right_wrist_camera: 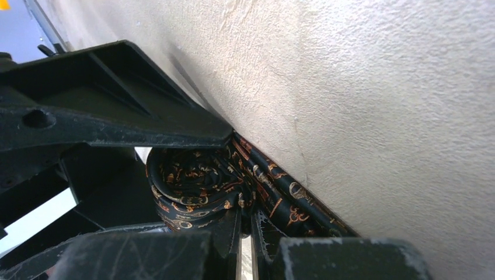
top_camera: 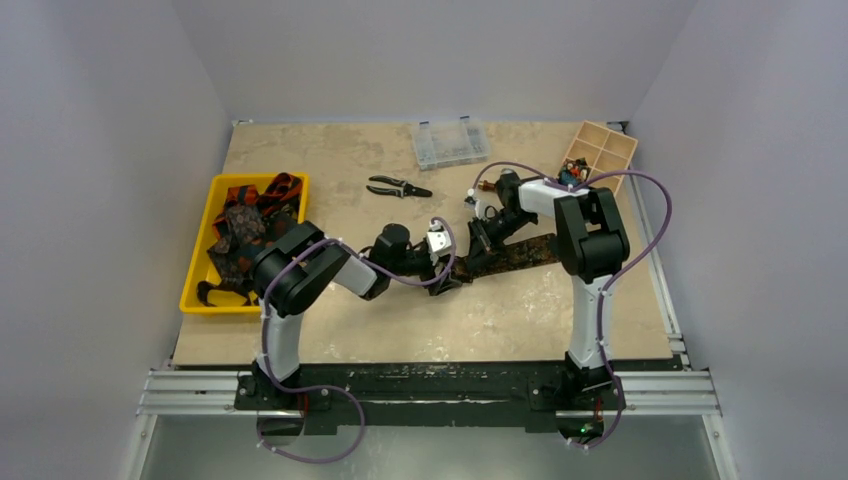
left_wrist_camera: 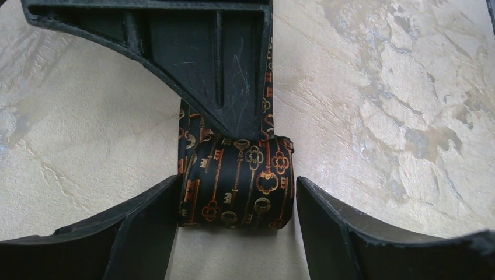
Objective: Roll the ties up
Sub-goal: Roll the tie at the center of the board.
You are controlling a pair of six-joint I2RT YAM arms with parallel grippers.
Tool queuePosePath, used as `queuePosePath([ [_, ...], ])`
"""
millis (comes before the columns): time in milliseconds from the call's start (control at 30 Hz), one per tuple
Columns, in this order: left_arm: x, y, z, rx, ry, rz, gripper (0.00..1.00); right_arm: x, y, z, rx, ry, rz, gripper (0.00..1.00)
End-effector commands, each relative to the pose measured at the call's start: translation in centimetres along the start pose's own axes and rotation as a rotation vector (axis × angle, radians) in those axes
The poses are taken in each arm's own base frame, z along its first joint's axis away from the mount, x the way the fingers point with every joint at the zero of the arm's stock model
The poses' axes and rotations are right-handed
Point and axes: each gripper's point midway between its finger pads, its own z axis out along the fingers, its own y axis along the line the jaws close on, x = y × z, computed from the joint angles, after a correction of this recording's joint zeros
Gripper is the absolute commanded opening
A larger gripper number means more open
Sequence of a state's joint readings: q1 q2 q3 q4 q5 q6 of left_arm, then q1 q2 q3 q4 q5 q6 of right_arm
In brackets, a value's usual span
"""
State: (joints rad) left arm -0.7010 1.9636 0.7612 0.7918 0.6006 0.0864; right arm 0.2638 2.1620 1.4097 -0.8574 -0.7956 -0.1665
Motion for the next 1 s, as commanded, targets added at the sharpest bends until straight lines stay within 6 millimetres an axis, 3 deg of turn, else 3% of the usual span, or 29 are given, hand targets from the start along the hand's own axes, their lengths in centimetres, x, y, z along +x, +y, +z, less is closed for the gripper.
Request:
queuePosePath([
  [0, 1.0, -0.4, 0.5, 0.022, -0.09, -0.052, 0.71, 0.5, -7.6, 0.5, 0.337, 0.037, -0.068, 0.0],
  [133, 1.3, -0.7, 1.2, 0.042, -0.116, -0.041, 0.72, 0.2, -8.0, 0.5, 0.348, 0.044, -0.075, 0.0],
  [367, 0.4, -0.9, 2.1, 0.052, -0.164, 0.03, 0.6, -0.3, -8.6, 0.7, 0.355, 0.061, -0.065, 0.0],
  [467, -0.4, -0.2, 1.1, 0.01, -0.181, 0.09, 0.67, -0.2, -8.5, 0.6, 0.35, 0.073, -0.071, 0.0],
  [667, -1.9, -0.7, -0.6, 0.013, -0.189, 0.142, 0.7, 0.5, -7.5, 0.3, 0.325, 0.09, -0.071, 0.0],
  [833, -3.0, -0.8, -0.4, 0.032, -0.153, 0.212, 0.71, 1.9, -6.6, 0.2, 0.312, 0.108, -0.085, 0.0],
  [967, -2.3, -0.7, 0.3, 0.056, -0.104, 0.224, 0.72, 2.5, -6.1, 0.4, 0.286, 0.108, -0.075, 0.0],
])
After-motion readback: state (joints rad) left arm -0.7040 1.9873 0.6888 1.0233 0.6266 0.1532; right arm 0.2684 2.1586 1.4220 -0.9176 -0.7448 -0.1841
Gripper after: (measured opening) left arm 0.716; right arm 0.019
